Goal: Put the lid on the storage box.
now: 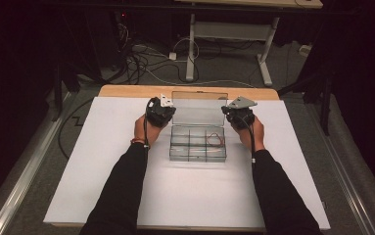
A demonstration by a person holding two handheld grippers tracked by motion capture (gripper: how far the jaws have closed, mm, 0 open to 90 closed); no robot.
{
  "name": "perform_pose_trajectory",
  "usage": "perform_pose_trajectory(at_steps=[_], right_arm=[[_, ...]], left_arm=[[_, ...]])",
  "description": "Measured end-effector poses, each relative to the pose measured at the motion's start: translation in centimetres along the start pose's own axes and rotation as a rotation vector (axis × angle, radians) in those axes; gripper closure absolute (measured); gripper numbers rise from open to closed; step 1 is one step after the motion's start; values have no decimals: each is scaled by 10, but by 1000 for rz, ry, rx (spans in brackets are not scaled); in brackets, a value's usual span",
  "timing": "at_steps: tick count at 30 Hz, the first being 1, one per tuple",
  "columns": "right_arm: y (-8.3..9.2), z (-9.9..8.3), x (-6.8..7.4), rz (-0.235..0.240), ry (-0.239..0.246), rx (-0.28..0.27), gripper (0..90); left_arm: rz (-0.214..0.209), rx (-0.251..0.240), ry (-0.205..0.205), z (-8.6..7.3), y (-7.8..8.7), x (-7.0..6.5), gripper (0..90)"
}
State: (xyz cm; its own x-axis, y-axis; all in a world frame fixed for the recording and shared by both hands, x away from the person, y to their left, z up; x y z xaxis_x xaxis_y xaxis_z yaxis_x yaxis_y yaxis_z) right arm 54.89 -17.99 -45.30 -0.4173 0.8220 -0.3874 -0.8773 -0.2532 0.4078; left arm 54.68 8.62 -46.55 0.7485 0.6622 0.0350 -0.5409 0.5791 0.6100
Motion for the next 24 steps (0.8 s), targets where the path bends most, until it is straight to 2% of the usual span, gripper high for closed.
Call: perform_pose_trajectory(at_steps=[6,14,24], right_arm=[[7,6,-1,-22,-17,-14,900],[15,10,-2,-25,-34,-20,900],[25,15,-4,-1,-81,-40,900]], left_arm=[[7,-15,-3,4,6,-1,877],[14,-36,-6,8,13,-3,876],[5,-83,6,12,23,-6,876]])
Point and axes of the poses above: each handheld gripper's, and its own axes: y roughly backward along the jaws, z roughly out of its top, x roughly to its left, the point moved 4 cm from there along -y, roughly forward along the jaws, and after that the axes turned 11 degrees about -z, right-handed, at the moved point
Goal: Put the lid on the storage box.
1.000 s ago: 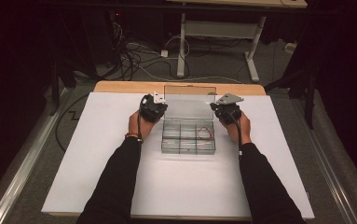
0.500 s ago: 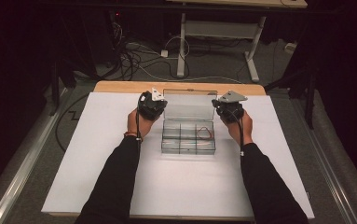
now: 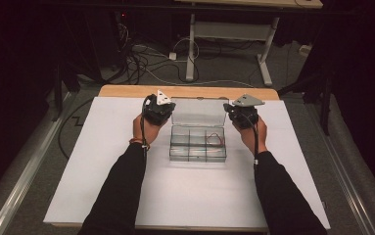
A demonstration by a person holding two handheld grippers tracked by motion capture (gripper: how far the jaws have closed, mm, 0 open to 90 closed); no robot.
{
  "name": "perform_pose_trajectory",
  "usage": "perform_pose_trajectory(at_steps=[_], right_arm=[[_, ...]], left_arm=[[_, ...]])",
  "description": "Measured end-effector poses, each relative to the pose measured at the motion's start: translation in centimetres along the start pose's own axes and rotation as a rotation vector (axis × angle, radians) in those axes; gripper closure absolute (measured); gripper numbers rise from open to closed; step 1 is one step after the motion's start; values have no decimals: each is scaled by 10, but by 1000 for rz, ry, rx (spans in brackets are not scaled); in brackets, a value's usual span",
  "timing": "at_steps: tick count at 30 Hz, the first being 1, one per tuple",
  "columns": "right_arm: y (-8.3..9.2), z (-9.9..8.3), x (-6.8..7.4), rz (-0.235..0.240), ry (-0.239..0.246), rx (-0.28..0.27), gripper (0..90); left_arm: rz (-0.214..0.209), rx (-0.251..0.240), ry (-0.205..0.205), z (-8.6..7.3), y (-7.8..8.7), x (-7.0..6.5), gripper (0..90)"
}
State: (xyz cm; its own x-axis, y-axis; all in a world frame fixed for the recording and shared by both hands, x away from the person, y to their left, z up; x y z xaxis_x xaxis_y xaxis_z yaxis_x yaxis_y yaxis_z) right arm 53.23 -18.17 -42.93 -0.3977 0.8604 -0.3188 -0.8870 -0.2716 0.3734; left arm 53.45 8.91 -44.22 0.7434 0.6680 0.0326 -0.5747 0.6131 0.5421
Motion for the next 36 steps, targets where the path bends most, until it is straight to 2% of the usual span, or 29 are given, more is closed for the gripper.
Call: perform_pose_trajectory(at_steps=[5,12,16,18,23,36], right_arm=[[3,1,0,3,-2,-3,900],[6,4,1,-5,-11,-11,900],[9,6,2,-13,5,-13,900],[10,8,2,-9,14,-21,900],[14,11,4,-28,27,-27,900],[21,15,7,-48,16,-20,900]], left_arm=[[-3,-20,6,2,4,-1,875],[11,-24,-1,4,8,-4,875],[9,-28,-4,5,10,-5,874],[15,-34,-20,7,12,-5,874],[23,-24,-35,9,14,-7,874],[32,-15,-51,11,21,-12,873]])
Point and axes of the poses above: each handheld gripper's, and its own axes: y roughly backward along the jaws, z roughly out of its top, x roughly to its left, the point moved 4 cm from there along -y, roughly forward along the jaws, and after that the axes turned 11 degrees about -z, right-handed, at the moved point
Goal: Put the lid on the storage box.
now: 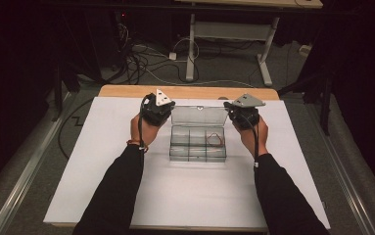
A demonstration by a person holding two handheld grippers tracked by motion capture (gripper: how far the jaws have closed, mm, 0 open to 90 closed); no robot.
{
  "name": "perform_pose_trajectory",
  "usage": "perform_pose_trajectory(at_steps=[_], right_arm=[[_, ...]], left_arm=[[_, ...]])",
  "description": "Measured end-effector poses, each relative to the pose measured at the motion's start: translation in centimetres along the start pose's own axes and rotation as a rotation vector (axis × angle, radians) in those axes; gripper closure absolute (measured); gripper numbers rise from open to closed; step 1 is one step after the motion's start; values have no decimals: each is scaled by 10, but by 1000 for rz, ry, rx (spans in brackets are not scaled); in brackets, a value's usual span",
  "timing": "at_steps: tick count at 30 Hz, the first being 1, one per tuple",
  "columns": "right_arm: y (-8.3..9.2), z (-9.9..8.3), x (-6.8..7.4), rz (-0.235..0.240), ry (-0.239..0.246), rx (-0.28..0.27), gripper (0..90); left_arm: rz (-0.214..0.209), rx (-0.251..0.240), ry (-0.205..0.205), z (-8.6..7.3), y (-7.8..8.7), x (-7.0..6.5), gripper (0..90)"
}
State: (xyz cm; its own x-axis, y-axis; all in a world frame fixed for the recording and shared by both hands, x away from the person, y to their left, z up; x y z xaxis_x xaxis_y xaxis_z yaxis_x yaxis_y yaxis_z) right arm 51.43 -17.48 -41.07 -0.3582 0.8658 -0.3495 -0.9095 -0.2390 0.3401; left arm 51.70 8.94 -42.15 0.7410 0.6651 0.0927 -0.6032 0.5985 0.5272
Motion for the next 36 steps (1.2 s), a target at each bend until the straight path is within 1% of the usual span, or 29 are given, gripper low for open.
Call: perform_pose_trajectory(at_steps=[2,8,12,14,19,23,27,31,33,36], right_arm=[[0,0,0,-1,-4,3,900],[3,-1,2,-5,1,12,900],[4,-3,3,-11,-2,12,900],[5,-4,4,-12,-12,8,900],[7,-6,6,-14,-17,16,900],[9,-5,6,-15,-7,22,900],[12,-4,7,-17,-14,25,900],[14,-5,9,-33,-12,23,900],[15,-7,10,-34,-29,22,900],[16,-9,11,-31,-34,20,900]], left_arm=[[-2,-5,1,0,1,0,873],[-6,3,-9,-1,2,-1,873],[-4,6,-1,-4,0,-3,874],[-6,-2,8,-5,0,-3,874],[-2,3,-3,-6,2,-6,874],[-2,3,-5,-7,3,-7,873],[2,7,-5,-8,4,-9,874],[7,12,-6,-8,5,-10,873],[6,10,-8,-9,5,-11,873],[4,11,-8,-9,6,-12,874]])
Point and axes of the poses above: each handheld gripper's, and its own axes: y roughly backward along the jaws, z roughly out of its top, x roughly to its left, the point moved 4 cm from there along -y, roughly forward along the jaws, and after that the axes turned 11 degrees about -z, right-handed, at the moved point
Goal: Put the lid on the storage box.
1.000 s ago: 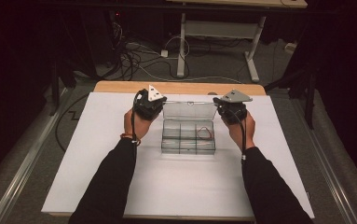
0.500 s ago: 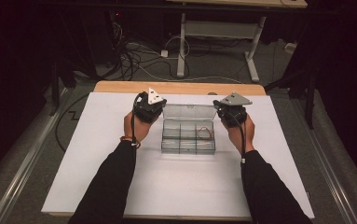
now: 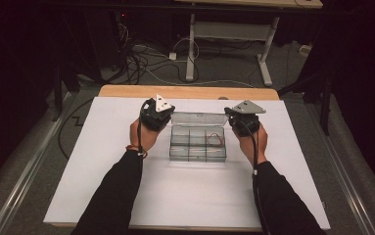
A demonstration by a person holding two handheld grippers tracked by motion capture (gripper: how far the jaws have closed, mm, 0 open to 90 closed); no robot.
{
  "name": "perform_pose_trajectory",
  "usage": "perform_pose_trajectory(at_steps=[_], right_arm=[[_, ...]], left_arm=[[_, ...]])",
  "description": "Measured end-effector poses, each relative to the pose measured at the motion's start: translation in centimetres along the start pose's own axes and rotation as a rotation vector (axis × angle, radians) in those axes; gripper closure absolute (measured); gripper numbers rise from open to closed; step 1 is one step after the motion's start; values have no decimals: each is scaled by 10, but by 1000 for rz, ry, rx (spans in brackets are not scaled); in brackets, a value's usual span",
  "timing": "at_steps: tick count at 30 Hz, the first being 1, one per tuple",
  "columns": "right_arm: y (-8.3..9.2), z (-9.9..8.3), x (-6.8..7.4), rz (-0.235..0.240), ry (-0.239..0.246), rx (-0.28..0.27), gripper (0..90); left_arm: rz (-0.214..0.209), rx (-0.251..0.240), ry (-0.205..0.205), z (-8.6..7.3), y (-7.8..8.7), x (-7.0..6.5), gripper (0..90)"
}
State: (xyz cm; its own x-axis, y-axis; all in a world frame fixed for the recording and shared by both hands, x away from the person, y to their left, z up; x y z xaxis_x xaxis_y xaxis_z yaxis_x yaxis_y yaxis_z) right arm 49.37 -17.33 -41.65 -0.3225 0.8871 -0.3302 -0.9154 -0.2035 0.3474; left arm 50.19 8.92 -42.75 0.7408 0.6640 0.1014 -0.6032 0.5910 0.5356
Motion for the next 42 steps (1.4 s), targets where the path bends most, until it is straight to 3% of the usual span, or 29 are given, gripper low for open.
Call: perform_pose_trajectory(at_steps=[42], right_arm=[[14,-13,8,23,-33,5,900]], left_arm=[[-17,-1,-9,-11,9,-15,874]])
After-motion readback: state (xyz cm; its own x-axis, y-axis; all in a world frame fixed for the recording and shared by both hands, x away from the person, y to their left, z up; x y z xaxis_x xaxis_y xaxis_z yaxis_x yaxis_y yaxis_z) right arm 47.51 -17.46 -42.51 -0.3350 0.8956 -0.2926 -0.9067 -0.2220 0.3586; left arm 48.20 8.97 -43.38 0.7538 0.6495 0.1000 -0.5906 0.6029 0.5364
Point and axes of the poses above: each handheld gripper's, and its own axes: y roughly backward along the jaws, z roughly out of its top, x roughly to its left, the point moved 4 cm from there along -y, roughly forward along the jaws, and after that the axes turned 11 degrees about -z, right-handed, at the moved point
